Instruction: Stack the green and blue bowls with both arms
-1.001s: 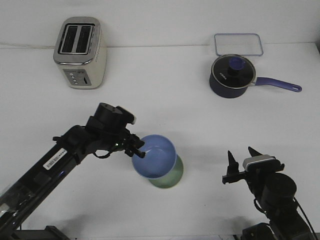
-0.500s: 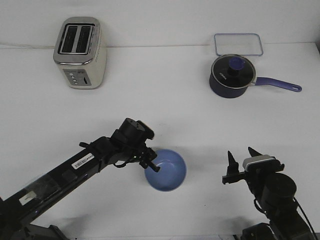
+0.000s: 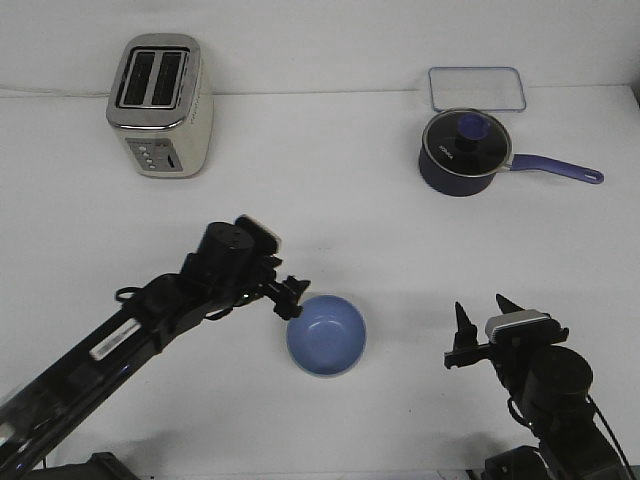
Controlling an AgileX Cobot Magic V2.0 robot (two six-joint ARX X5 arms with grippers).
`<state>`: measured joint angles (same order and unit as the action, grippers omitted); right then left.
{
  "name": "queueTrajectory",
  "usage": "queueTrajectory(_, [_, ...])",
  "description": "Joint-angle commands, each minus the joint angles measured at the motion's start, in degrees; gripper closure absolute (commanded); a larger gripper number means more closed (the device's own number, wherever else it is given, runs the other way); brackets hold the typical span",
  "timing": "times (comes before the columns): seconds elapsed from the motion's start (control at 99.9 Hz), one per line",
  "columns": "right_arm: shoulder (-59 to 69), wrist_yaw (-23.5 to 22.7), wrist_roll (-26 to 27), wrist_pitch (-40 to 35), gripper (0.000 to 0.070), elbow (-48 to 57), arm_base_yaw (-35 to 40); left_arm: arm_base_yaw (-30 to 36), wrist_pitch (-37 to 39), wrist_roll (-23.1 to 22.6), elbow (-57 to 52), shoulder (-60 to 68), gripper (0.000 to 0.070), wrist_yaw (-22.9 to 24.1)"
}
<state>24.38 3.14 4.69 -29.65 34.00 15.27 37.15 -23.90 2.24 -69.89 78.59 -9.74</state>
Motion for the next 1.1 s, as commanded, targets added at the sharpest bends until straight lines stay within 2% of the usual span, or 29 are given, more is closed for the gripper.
queueTrajectory(0.0, [0.02, -0.09, -0.33, 0.44, 0.0239, 0.42, 0.02, -0.85, 0.42, -0.68, -0.87, -3.50, 0.0242, 3.58])
queueTrajectory(0.06, [0.02, -0.11, -0.13, 0.46, 0.0239, 0.42, 0.02, -2.56, 0.46, -1.75, -0.87, -7.37, 0.0261, 6.05])
queueTrajectory(0.15, [-0.20, -0.11, -0.09, 0.46, 0.0239, 0.42, 0.02, -5.68, 0.42, -3.69, -0.76, -13.03, 0.0376, 8.79])
queueTrajectory(0.24, [-1.31, -0.11, -0.02, 0.46, 0.0242, 0.42, 0.02, -9.20, 0.77, -5.03, 1.16, -18.84, 0.0465, 8.94])
queueTrajectory(0.28, [-2.19, -0.11, -0.02, 0.48, 0.0268, 0.42, 0.02, -10.78, 1.51, -5.51, 3.48, -21.84, 0.0501, 8.94])
queueTrajectory(0.34, [-3.96, -0.09, -0.11, 0.48, 0.0384, 0.39, 0.02, -12.96, 4.33, -6.14, 8.92, -27.21, 0.0561, 8.94])
queueTrajectory(0.44, [-8.22, -0.11, -0.98, 0.52, 0.0686, -0.04, 0.02, -16.41, 12.72, -7.61, 21.29, -38.18, 0.0697, 8.98])
queueTrajectory(0.54, [-13.14, -0.15, -1.38, 1.84, 0.0700, -1.33, 0.02, -19.41, 22.62, -7.67, 33.68, -49.29, 0.0689, 10.36])
queueTrajectory(0.62, [-15.96, -0.15, -1.51, 3.37, 0.0700, -2.23, 0.02, -21.42, 27.43, -7.54, 41.22, -56.24, 0.0689, 13.20])
queueTrajectory(0.711, [-16.81, -0.11, -1.51, 3.80, 0.0700, -2.47, 0.02, -23.02, 27.69, -6.99, 45.62, -61.07, 0.0689, 15.93])
queueTrajectory(0.811, [-16.79, -0.07, -1.20, 3.87, 0.0700, -2.47, 0.02, -23.87, 25.97, -4.96, 46.25, -63.52, 0.0689, 15.96])
queueTrajectory(1.091, [-16.81, -0.09, -1.09, 4.09, 0.0700, -2.47, 0.02, -23.96, 26.95, -4.94, 46.16, -65.57, 0.0688, 15.93])
